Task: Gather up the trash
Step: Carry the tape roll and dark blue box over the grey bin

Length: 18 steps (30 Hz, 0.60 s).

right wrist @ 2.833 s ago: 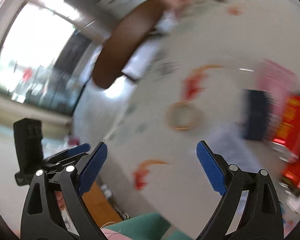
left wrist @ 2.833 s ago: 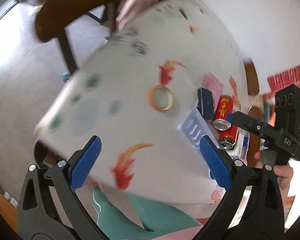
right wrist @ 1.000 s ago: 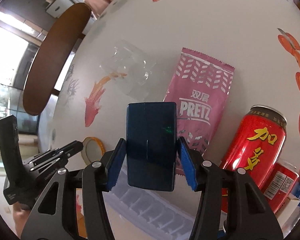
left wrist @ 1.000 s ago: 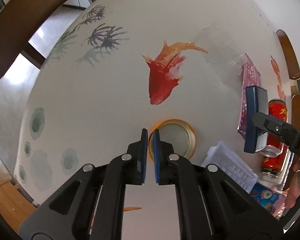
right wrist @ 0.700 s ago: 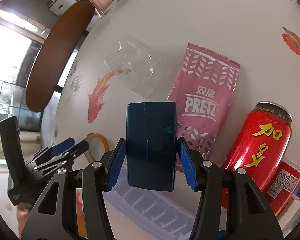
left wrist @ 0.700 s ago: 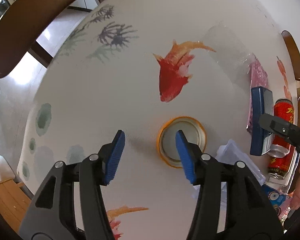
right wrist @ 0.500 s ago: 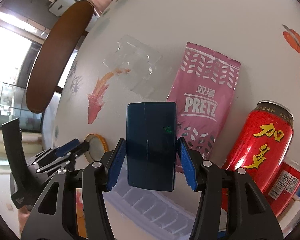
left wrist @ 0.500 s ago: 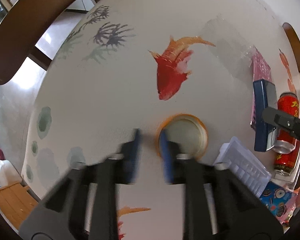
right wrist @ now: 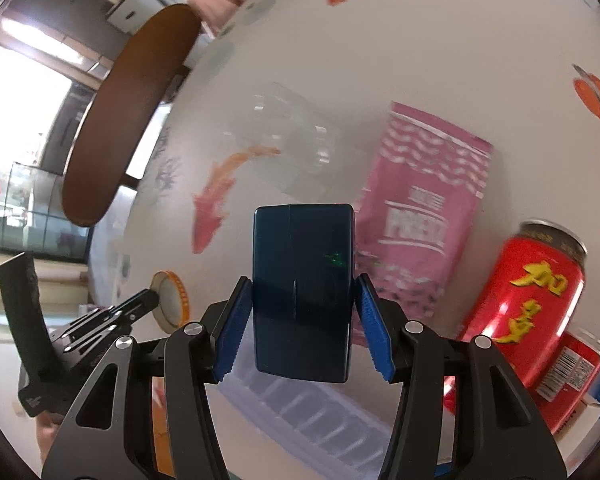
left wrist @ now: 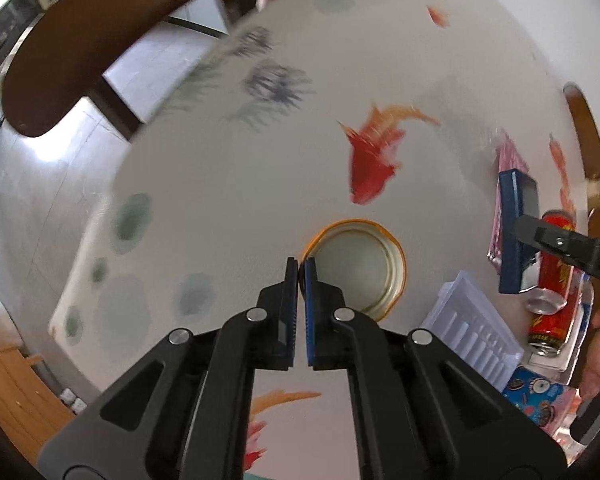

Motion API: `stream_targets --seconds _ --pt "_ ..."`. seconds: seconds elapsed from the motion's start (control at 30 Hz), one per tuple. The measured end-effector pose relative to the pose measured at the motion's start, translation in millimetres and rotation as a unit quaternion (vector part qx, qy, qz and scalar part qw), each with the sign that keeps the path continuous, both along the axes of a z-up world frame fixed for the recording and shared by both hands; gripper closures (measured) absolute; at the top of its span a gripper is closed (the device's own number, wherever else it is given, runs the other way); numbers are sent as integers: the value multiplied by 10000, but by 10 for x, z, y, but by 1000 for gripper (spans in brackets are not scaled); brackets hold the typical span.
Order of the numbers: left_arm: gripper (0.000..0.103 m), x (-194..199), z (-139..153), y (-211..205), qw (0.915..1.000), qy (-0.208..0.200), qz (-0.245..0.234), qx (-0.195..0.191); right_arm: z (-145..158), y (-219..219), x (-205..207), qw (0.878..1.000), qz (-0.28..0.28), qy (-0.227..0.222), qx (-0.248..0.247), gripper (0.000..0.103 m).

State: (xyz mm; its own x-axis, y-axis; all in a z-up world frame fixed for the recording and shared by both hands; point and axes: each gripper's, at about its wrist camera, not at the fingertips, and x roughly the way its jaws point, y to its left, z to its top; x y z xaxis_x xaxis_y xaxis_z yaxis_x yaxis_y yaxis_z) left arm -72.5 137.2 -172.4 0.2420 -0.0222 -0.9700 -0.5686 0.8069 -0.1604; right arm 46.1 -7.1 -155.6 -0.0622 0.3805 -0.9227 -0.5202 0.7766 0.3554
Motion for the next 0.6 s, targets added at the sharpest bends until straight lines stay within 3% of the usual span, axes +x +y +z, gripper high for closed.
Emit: stream_targets --seconds 0.23,0.33,0.43,0.6 --pt "101 -663 302 572 9956 -269 901 24 163 891 -506 9944 1037 -30 190 49" --pt "101 -1189 318 836 9892 -238 1444 26 132 1380 -899 9870 1598 49 189 49" --pt "102 -1819 140 1149 9787 -165 2045 -13 40 1871 -1396 9754 2194 169 137 49" --pt "102 -2987 -92 1475 9522 43 3049 -158 -197 2546 -2312 9504 3085 389 -29 49"
